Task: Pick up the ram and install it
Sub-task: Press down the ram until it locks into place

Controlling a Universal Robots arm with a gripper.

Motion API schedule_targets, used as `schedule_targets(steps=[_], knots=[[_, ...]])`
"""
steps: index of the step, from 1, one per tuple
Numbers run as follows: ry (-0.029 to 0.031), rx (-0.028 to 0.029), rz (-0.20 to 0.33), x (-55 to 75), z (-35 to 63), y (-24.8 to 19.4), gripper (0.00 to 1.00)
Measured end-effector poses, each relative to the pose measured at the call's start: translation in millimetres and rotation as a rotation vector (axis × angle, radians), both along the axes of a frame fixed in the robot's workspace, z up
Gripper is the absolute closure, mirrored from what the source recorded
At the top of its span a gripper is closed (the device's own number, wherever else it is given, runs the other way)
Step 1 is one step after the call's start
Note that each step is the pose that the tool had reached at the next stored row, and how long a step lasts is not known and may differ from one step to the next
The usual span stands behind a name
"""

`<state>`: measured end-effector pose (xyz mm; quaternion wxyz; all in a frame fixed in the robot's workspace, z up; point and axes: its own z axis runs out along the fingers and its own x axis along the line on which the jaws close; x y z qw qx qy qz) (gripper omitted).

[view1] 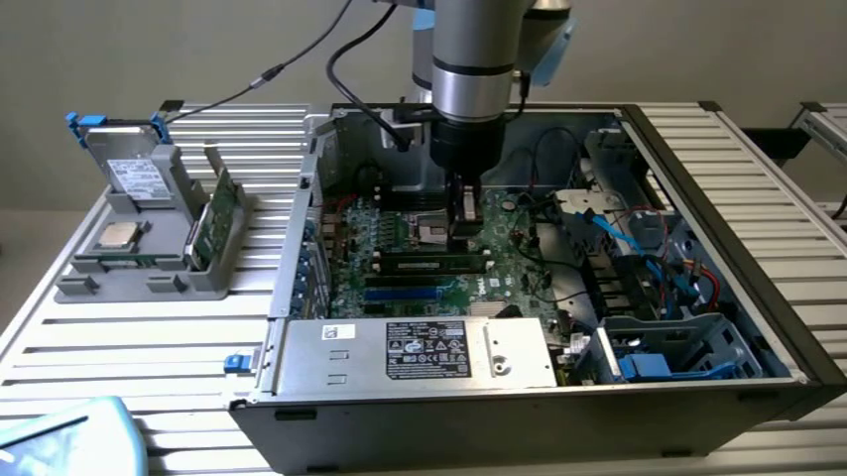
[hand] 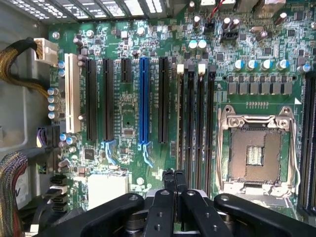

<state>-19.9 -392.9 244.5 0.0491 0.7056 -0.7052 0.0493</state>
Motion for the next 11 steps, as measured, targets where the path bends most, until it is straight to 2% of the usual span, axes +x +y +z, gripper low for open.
schedule_targets(steps=[11], knots=[[0.0001,0.0022,0.000,3.4,-11.0,-0.4,0.89]])
